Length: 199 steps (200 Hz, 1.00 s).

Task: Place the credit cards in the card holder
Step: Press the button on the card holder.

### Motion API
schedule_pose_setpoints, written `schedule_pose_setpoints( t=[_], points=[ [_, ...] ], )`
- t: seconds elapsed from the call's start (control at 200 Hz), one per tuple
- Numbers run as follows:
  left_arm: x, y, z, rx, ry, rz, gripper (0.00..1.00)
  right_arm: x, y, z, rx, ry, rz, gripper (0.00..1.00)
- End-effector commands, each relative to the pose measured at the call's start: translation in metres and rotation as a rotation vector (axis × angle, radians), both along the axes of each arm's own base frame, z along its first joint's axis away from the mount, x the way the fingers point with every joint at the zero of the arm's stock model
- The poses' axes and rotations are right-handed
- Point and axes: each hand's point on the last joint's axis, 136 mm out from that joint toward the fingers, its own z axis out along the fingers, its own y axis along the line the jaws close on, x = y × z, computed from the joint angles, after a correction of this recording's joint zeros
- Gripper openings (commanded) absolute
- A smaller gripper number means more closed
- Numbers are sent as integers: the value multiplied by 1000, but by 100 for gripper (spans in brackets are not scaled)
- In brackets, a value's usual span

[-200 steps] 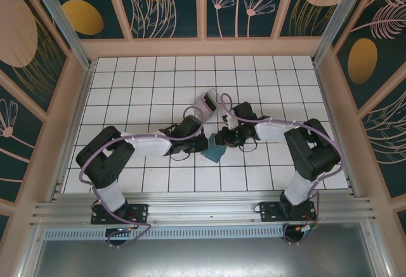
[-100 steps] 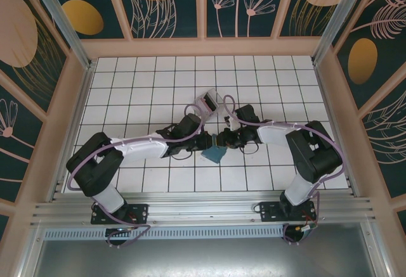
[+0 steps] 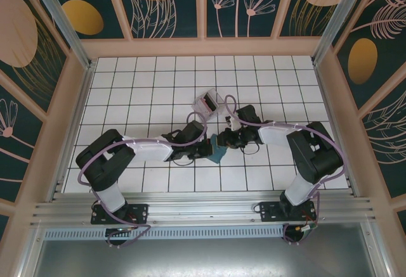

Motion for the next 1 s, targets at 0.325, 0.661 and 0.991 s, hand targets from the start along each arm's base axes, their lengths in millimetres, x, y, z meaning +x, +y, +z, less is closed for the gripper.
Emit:
schedule_pose_setpoints(
  t=[0.325, 0.661, 0.991],
  points=[
    [-29, 26, -39, 126, 110, 3, 2, 5, -14, 24, -36, -24, -41, 24],
    [-29, 28, -41, 140, 111, 3, 2, -25, 0, 28, -16, 1, 51, 25],
    [-30, 28, -43, 146, 113, -1, 2, -32, 8, 11, -23, 57, 65, 25]
  ],
)
